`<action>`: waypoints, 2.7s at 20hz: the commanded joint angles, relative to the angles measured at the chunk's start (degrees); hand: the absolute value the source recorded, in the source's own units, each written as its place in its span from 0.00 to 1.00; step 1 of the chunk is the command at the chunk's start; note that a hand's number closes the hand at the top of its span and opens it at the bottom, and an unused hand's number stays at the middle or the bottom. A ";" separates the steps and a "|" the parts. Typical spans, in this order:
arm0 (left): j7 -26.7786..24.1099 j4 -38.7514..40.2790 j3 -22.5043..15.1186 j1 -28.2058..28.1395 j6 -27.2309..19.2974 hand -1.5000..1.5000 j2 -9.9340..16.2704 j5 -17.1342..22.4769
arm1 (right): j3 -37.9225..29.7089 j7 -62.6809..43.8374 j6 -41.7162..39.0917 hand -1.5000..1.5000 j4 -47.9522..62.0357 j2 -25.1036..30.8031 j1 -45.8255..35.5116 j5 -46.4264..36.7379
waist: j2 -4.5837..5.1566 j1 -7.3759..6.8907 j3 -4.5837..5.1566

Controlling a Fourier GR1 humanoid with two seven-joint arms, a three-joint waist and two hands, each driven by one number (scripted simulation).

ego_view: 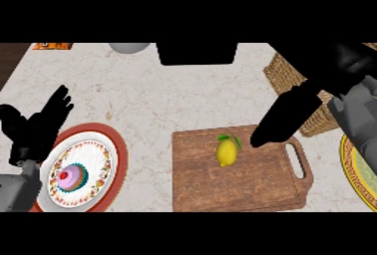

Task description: Pick the lemon from the cutting board and place it in the basket

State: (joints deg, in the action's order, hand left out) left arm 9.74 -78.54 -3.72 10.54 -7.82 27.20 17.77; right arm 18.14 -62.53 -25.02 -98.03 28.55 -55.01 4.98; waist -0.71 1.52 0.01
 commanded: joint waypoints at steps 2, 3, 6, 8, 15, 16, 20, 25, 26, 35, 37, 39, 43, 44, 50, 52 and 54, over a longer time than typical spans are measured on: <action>-1.31 2.72 0.36 0.84 0.83 0.50 -1.35 -0.93 | -1.60 -5.58 3.37 0.00 -13.59 2.99 10.98 -2.74 | 0.40 -0.03 -0.02; -1.14 -0.86 -0.40 -1.68 -0.18 0.50 -1.68 -1.97 | 0.03 -7.32 3.08 0.00 -14.49 1.86 11.75 -3.67 | 0.37 -0.79 -0.02; 0.59 -4.10 0.65 -2.45 0.13 0.50 -1.38 -1.63 | 0.50 -3.33 3.56 0.00 -17.57 1.19 18.45 -7.58 | 0.44 -1.32 -0.02; 0.06 1.19 1.74 1.06 1.88 0.50 -0.75 -1.69 | 3.15 1.78 5.96 0.00 -18.74 0.42 25.82 -12.92 | 0.62 -0.90 -0.03; 3.08 -2.88 3.13 0.24 3.92 0.50 -0.66 -1.48 | 7.35 15.87 13.22 0.00 -10.90 -5.72 32.71 -30.26 | 0.71 -1.74 -0.04; 1.90 -3.29 0.10 0.13 -0.79 0.50 -4.40 -6.30 | 5.96 17.68 12.64 0.00 -8.43 -6.80 31.08 -29.91 | 0.74 -1.73 -0.03; 2.94 1.64 2.96 4.98 2.62 0.50 -3.13 -3.68 | 5.83 28.57 21.52 0.00 -1.80 -10.09 35.74 -33.10 | 0.89 -1.49 -0.06; 3.89 -3.95 2.82 0.60 1.38 0.50 -5.53 -6.27 | 6.05 27.78 19.74 0.00 7.45 -15.34 32.70 -37.75 | 0.72 -1.89 -0.02; 3.88 -1.90 3.66 1.41 4.52 0.50 -4.30 -4.76 | 5.55 30.01 18.07 0.00 5.16 -12.08 37.22 -35.93 | 0.71 -1.61 -0.02; 0.82 -3.70 6.84 -2.76 7.38 0.50 -5.71 -6.44 | 2.88 32.46 14.39 0.00 14.17 -16.73 34.87 -40.73 | 0.69 -1.77 -0.02; -0.30 3.85 7.57 2.92 6.21 0.50 -6.60 -9.01 | 4.96 34.91 16.56 0.00 12.46 -17.06 39.44 -43.41 | 0.73 -1.39 -0.01; 3.11 -4.94 7.40 -2.08 6.95 0.50 -7.22 -7.50 | -0.38 33.55 10.18 0.00 8.41 -14.92 36.69 -39.91 | 0.64 -1.63 -0.02; 4.95 -3.87 6.44 0.97 5.78 0.50 -9.78 -10.73 | 0.74 37.72 14.47 0.00 12.79 -19.82 38.32 -44.01 | 0.70 -1.57 -0.02; 3.11 -3.90 7.51 -0.83 6.60 0.50 -9.70 -10.43 | -0.95 40.17 12.68 0.00 13.98 -18.82 38.46 -42.37 | 0.70 -1.62 -0.02; 4.41 -4.29 8.71 0.12 6.54 0.50 -10.43 -12.00 | 0.94 35.82 7.13 0.00 2.67 -20.64 42.31 -42.51 | 0.65 -1.50 -0.01; 0.05 2.36 9.97 1.61 10.20 0.50 -9.55 -11.88 | 0.52 41.70 10.03 0.00 10.36 -20.94 41.10 -45.05 | 0.74 -1.53 -0.01; 3.22 0.57 10.16 2.17 9.53 0.50 -9.56 -11.40 | 3.57 41.44 13.38 0.00 12.94 -22.12 42.47 -49.62 | 0.72 -1.62 -0.01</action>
State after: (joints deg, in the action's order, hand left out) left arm 11.56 -78.07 6.00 12.15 0.97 17.85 6.39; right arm 19.23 -22.41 -14.40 -89.08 8.40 -12.89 -39.99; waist -0.01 0.03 0.01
